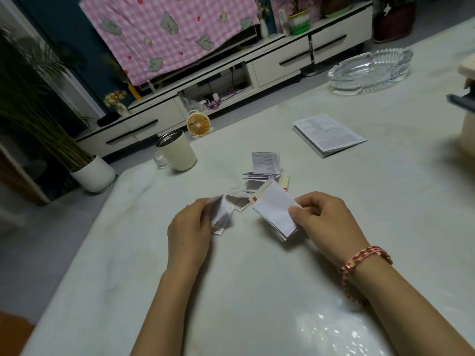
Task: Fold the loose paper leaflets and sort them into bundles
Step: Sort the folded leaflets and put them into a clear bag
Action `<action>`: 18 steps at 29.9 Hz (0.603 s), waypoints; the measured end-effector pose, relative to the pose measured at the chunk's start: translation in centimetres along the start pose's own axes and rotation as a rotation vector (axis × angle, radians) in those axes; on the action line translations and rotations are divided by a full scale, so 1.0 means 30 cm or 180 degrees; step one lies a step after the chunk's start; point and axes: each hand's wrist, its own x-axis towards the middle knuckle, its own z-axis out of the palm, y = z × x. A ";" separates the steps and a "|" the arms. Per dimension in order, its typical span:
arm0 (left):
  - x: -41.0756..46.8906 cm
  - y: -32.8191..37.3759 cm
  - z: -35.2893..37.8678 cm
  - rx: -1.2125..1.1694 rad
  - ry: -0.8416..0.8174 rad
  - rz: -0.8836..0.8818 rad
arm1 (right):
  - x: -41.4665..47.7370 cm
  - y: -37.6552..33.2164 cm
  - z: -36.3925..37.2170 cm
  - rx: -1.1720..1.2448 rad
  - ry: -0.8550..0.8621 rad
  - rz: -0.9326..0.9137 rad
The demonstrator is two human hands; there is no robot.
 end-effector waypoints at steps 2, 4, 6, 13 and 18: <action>0.007 0.047 -0.039 -0.0858 0.0389 -0.0612 | -0.008 0.001 0.011 0.0092 0.0119 -0.0005; 0.010 0.116 -0.082 -0.2444 0.0326 -0.1326 | -0.010 -0.003 0.025 0.0161 0.0268 0.0001; -0.028 0.184 -0.093 -0.3744 -0.0198 -0.1709 | -0.019 -0.008 0.041 0.0272 0.0353 0.0020; -0.123 0.285 0.006 -0.3899 -0.0564 -0.1807 | -0.084 -0.018 0.119 0.0625 0.0267 0.0125; -0.137 0.281 0.026 -0.3395 -0.0282 -0.1732 | -0.108 -0.021 0.134 0.0451 -0.0019 -0.0014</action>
